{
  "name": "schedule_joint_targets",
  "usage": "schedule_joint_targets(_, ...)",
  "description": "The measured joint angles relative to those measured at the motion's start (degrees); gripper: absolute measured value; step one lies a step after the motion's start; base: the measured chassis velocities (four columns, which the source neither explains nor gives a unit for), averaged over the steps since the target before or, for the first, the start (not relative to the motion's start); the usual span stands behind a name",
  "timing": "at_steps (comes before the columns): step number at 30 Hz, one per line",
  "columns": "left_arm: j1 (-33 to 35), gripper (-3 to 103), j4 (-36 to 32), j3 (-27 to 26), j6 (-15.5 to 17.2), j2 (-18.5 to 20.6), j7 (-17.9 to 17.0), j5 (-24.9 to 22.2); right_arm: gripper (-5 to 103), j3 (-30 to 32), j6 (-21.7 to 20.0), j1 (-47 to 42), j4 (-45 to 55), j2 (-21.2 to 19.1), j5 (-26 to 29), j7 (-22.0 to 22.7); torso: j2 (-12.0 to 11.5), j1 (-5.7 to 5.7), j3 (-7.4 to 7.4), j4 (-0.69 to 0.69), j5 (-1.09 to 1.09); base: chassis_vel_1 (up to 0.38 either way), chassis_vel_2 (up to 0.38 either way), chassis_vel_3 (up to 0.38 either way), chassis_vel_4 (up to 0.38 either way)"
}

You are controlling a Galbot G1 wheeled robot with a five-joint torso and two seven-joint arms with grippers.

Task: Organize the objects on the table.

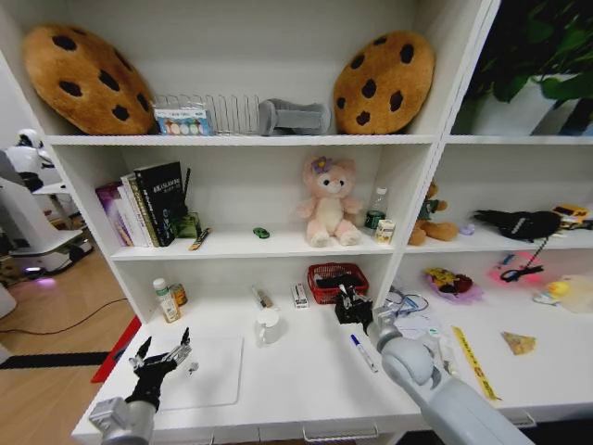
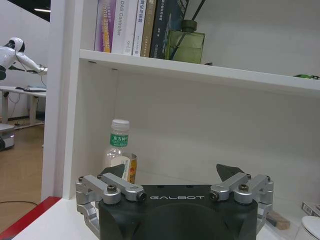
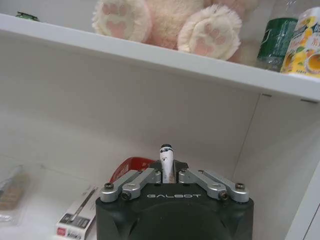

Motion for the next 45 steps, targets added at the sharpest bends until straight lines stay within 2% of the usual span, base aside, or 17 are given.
schedule_joint_targets(8,0.35,100,-0.10,0.68,-0.09,-1.04,0.00,0.99,10,-0.98,1.59,4.32,-5.93,1.01,-1.37,-1.98,0.00,0.00,0.00,-0.02,0.00,0.000,0.000,0.000,0.000)
schedule_joint_targets(14,0.41,100,-0.10,0.30,-0.27,-0.41,0.00,1.00,10,-2.15,3.44,6.80,-11.25,2.47,-2.55,-2.83,0.01,0.00,0.00,0.00,0.00,0.000,0.000,0.000,0.000)
schedule_joint_targets(18,0.24,100,0.12,0.32,-0.33,-0.32,-0.09,1.05,10,-2.88,3.52,8.83,-13.64,3.28,-0.82,-2.98,0.01,0.00,0.00,0.00,0.00,0.000,0.000,0.000,0.000)
schedule_joint_targets(24,-0.09,100,0.46,1.30,-0.43,0.09,-0.20,1.45,10,-4.50,4.43,11.47,-17.54,4.17,-1.37,-3.40,0.01,0.00,0.00,-0.01,-0.01,0.000,0.000,0.000,0.000)
schedule_joint_targets(36,-0.52,100,1.26,1.13,-0.49,0.19,-0.25,1.14,10,-6.50,6.32,14.41,-21.02,5.61,-1.12,-3.92,0.01,0.00,0.00,0.00,0.00,0.000,0.000,0.000,0.000)
schedule_joint_targets(40,-0.90,100,1.70,0.91,-0.48,0.32,-0.34,0.80,8,-7.05,8.41,14.71,-21.61,5.66,-1.98,-4.91,0.01,0.00,0.00,0.00,-0.01,0.000,0.000,0.000,0.000)
schedule_joint_targets(41,-0.92,100,1.86,0.81,-0.48,0.32,-0.35,0.58,18,-7.07,8.68,14.64,-21.62,5.66,-2.06,-5.09,0.01,0.00,0.00,0.00,0.00,0.000,0.000,0.000,0.000)
schedule_joint_targets(43,-0.97,100,1.98,0.74,-0.49,0.36,-0.36,0.48,18,-7.07,8.70,14.46,-21.52,5.66,-2.07,-5.11,0.01,0.00,0.00,0.00,-0.01,0.000,0.000,0.000,0.000)
schedule_joint_targets(45,-1.30,100,2.11,0.60,-0.49,0.80,-0.45,0.14,28,-6.91,8.75,13.84,-21.20,5.58,-2.15,-5.16,0.00,0.00,0.00,0.00,0.00,0.000,0.000,0.000,0.000)
